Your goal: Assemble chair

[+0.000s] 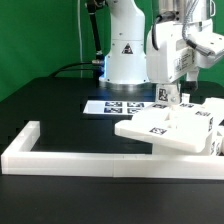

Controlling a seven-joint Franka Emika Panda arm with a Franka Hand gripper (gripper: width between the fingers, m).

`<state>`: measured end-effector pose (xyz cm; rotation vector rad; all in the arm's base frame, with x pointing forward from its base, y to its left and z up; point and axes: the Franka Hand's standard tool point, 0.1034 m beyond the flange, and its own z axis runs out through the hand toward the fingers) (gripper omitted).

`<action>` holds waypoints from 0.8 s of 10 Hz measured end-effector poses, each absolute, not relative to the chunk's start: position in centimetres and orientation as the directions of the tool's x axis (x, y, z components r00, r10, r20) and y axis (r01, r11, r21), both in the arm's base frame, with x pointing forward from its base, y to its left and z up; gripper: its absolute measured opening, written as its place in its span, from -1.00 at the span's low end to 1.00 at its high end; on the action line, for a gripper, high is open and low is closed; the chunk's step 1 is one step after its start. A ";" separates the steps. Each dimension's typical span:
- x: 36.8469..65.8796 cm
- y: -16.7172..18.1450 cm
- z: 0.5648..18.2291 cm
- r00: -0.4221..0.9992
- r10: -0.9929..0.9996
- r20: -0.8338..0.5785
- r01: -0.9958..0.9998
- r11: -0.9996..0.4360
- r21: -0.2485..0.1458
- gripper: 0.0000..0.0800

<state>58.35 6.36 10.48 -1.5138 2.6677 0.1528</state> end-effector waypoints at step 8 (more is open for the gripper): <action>57.5 7.8 11.8 -0.465 -0.875 -0.134 -0.885 0.464 0.044 0.62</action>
Offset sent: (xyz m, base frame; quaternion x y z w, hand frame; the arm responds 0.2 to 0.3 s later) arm 0.0000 0.0000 0.0000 0.0000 0.0000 0.0000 1.0000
